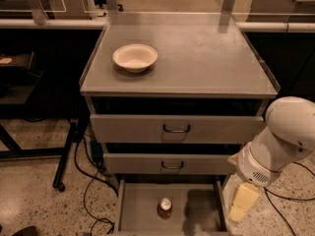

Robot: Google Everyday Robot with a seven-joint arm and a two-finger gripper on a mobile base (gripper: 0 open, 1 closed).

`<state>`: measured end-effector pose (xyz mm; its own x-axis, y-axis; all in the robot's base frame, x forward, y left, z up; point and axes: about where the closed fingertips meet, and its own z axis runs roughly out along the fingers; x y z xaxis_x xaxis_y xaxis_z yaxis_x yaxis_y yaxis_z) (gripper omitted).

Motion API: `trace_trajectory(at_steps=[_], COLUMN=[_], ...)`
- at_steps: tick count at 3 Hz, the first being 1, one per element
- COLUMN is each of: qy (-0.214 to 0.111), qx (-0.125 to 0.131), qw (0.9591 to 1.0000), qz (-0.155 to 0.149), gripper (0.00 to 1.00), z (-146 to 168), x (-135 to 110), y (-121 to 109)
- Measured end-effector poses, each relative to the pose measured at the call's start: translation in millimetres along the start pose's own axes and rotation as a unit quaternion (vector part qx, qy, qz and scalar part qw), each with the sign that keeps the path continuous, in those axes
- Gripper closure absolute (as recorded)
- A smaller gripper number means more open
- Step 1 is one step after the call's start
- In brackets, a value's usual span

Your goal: Pick orange can from bottom drawer and place on counter

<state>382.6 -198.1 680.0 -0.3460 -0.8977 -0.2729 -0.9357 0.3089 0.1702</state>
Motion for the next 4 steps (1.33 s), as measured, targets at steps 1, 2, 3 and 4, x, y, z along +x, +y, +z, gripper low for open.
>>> trace_trajectory(at_steps=[1, 2, 3, 4], qy=[0.0, -0.028, -0.054, -0.059], qx=[0.0, -0.031, -0.069, -0.087], qw=[1.0, 0.9991, 0.9961, 0.9945], qz=[0.0, -0.01, -0.012, -0.007], gripper=[0.0, 0.0, 0.0, 0.0], z=[0, 48, 113, 133], x=[0, -1, 2, 5], y=[0, 5, -1, 1])
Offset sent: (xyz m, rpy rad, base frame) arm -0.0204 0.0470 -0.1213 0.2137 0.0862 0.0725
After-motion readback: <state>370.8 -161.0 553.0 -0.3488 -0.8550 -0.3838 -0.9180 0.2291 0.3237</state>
